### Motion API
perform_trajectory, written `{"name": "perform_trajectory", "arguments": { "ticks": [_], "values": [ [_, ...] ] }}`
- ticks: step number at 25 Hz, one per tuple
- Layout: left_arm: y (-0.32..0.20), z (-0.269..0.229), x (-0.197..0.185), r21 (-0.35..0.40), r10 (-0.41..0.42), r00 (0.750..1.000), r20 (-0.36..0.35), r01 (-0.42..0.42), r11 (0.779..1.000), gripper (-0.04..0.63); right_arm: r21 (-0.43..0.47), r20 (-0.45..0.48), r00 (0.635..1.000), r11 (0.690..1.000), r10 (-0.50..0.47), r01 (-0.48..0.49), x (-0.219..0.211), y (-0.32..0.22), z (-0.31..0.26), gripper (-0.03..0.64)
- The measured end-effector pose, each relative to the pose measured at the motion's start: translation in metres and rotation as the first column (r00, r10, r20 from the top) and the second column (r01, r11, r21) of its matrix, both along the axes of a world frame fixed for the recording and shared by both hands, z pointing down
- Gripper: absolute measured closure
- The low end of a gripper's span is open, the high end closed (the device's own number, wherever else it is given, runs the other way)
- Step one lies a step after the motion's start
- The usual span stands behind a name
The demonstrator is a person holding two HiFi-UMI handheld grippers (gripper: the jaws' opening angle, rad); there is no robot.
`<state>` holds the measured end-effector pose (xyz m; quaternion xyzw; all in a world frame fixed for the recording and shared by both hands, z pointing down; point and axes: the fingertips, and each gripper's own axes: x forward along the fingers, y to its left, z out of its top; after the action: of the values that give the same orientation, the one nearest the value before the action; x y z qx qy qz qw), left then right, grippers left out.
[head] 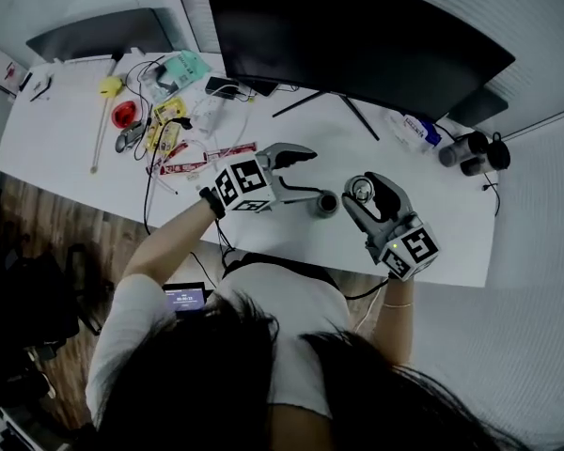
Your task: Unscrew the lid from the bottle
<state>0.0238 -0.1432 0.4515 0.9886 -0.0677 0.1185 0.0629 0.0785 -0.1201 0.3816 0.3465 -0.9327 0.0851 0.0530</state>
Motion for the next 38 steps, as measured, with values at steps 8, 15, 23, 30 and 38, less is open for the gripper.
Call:
{"name": "perform_trajectory", "arguments": {
  "ticks": [8,15,23,30,38],
  "values": [
    [-0.023,-0.060,-0.018,0.016,-0.219,0.965,-0.143,0.224,0.975,0.224,0.050,0.064,0.953,0.953,0.295,-0.298,0.032,-0.018,-0.040,0.351],
    [-0.024,-0.076,-0.031,0.017,-0.419,0.898,-0.135,0.425,0.905,0.255,0.151,0.048,0.905,0.892,0.423,-0.425,0.046,-0.014,-0.060,0.351],
    [-0.016,-0.091,-0.042,-0.020,-0.570,0.806,-0.162,0.575,0.818,0.369,0.166,0.002,0.904,0.892,0.427,-0.421,0.047,-0.001,-0.057,0.351],
    [-0.010,-0.086,-0.054,-0.002,-0.642,0.752,-0.152,0.649,0.761,0.456,0.151,0.024,0.899,0.887,0.438,-0.436,0.051,0.005,-0.048,0.353],
    [-0.009,-0.078,-0.069,-0.001,-0.703,0.696,-0.147,0.710,0.704,0.537,0.124,0.028,0.898,0.890,0.440,-0.439,0.056,0.008,-0.038,0.353]
  ]
}}
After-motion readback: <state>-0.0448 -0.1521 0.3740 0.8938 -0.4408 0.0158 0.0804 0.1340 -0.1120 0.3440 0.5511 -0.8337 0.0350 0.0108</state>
